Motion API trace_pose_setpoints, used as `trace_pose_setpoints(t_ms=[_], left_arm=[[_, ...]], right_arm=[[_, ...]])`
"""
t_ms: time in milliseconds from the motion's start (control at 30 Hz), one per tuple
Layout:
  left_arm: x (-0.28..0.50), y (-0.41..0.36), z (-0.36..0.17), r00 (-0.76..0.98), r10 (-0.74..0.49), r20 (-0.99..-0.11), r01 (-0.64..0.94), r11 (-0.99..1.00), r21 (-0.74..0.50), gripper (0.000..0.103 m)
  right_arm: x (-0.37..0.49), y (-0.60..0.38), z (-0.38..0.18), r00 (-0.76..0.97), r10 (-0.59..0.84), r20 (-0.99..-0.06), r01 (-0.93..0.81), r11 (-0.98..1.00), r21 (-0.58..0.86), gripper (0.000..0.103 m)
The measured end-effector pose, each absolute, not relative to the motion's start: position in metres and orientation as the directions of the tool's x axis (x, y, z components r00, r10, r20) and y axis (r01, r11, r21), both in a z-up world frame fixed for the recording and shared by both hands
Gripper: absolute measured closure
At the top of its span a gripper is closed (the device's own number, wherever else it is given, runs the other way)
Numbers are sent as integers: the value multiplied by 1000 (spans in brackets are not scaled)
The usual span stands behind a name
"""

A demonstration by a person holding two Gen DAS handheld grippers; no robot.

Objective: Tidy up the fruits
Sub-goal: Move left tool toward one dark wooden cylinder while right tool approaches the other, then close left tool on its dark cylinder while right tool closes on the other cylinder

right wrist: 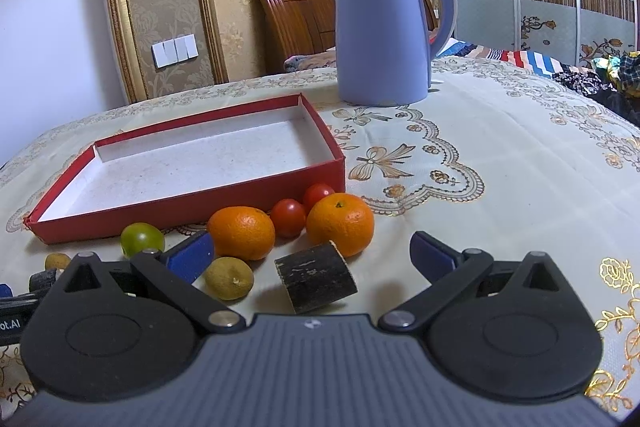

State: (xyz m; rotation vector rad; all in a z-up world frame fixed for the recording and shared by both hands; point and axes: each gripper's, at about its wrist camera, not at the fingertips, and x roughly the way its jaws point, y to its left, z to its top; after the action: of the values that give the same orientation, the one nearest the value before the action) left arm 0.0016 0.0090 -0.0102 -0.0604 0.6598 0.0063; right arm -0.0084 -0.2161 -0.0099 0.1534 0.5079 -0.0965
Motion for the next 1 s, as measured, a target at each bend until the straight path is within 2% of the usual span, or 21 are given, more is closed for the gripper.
trace_pose_setpoints(t_ms=[167,233,367,567,667,733,833,933,1000], left_arm=[[4,7,-11,783,-14,-622,-8,999,-32,0],[5,7,-11,783,-24,-622,-1,999,-40,1],[4,5,-12,788,-25,-616,15,1000,-22,11],[3,5,-12,792,-32,-610,20,999,-26,14],[1,2,-13,795,-39,-605,36,999,-18,22],[0,0,-13,798,-39,-602,43,999,-8,27],[1,-1,-13,798,-34,-602,42,999,-1,28],[1,-1,-13,798,-36,-602,42,999,-3,28],[1,-2,-13,798,-35,-602,42,999,-2,28]], right_arm=[[-15,-225,-8,872,-57,-485,138,982,132,0],[-21,-228,-5,867,-67,-494,113,991,65,0],[-37,-236,-4,864,-118,-489,99,993,-64,0],[-43,-251,-3,863,-74,-499,69,997,-27,0],[-34,-247,-6,851,-48,-523,39,999,-28,1],[-32,-243,-7,846,-20,-532,13,1000,-16,9],[-23,-236,-9,838,-16,-546,1,1000,-27,10],[-14,-231,-12,828,-18,-560,-4,999,-38,22],[-9,-227,-16,813,-17,-582,-14,999,-48,38]])
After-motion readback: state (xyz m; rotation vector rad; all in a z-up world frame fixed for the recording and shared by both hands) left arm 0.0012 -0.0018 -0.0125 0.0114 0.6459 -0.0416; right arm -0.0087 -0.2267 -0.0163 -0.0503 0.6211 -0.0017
